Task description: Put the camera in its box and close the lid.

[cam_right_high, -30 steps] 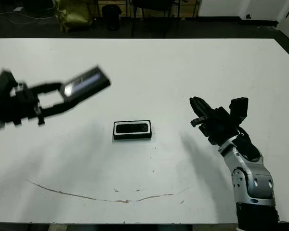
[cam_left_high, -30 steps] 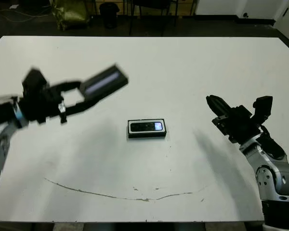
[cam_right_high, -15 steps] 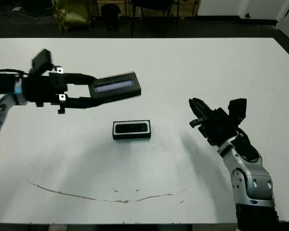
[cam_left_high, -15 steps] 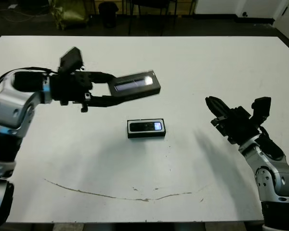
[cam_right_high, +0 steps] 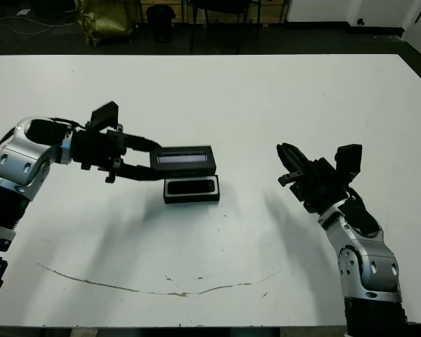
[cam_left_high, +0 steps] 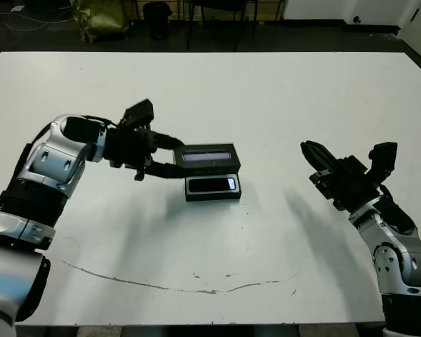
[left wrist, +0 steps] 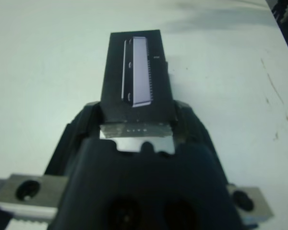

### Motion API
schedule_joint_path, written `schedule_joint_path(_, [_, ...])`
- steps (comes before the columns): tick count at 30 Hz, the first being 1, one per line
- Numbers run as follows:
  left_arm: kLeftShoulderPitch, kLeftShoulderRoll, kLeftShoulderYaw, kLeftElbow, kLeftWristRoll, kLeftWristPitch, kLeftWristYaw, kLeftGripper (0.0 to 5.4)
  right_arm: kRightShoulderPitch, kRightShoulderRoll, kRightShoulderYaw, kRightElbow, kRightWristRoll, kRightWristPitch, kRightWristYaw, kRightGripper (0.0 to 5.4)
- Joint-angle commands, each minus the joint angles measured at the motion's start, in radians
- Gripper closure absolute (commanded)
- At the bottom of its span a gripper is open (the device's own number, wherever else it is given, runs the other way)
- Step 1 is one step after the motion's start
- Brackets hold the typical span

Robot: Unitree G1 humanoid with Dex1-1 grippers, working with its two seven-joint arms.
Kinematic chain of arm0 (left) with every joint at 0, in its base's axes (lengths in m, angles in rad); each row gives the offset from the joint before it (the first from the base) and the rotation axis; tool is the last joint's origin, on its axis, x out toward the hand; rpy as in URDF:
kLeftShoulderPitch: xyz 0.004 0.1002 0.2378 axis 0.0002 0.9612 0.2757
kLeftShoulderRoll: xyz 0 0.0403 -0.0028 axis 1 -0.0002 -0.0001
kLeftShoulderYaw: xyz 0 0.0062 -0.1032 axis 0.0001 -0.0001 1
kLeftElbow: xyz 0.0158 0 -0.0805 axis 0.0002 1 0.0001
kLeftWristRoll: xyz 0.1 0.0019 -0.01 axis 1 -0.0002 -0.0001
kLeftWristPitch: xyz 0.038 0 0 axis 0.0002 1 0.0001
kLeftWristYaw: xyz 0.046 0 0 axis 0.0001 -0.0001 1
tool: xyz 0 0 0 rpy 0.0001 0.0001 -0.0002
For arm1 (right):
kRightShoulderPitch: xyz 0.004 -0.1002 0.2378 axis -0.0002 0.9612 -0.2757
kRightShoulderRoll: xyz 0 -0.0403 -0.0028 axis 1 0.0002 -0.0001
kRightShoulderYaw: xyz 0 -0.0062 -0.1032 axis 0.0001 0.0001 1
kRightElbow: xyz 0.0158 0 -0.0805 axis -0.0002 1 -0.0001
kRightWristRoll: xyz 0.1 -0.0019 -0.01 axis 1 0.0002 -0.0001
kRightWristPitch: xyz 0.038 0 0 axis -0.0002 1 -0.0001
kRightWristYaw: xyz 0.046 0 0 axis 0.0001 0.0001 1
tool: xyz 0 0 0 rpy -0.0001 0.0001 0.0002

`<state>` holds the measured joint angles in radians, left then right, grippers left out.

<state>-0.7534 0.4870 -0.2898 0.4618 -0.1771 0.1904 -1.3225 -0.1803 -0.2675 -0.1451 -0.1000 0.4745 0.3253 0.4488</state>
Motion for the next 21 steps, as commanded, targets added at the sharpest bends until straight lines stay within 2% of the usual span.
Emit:
schedule_joint_path(1, [0.023, 0.007, -0.007, 0.021, 0.018, -0.01, -0.025, 3.03, 0.006, -0.007, -0.004, 0.011, -0.005, 0.018, -0.003, 5.4])
schedule_joint_path(6, [0.038, 0.003, -0.006, 0.041, 0.021, -0.01, -0.054, 3.03, 0.002, -0.002, -0.009, 0.024, 0.01, 0.014, 0.011, 5.4])
schedule_joint_path(13, [0.051, -0.029, -0.01, 0.076, 0.032, -0.035, -0.054, 3.03, 0.009, -0.011, -0.007, 0.016, -0.007, 0.018, 0.0, 5.4])
schedule_joint_path(21, [0.036, -0.084, -0.006, 0.151, 0.053, -0.137, -0.032, 3.03, 0.005, -0.01, -0.012, 0.035, 0.002, 0.009, 0.022, 5.4])
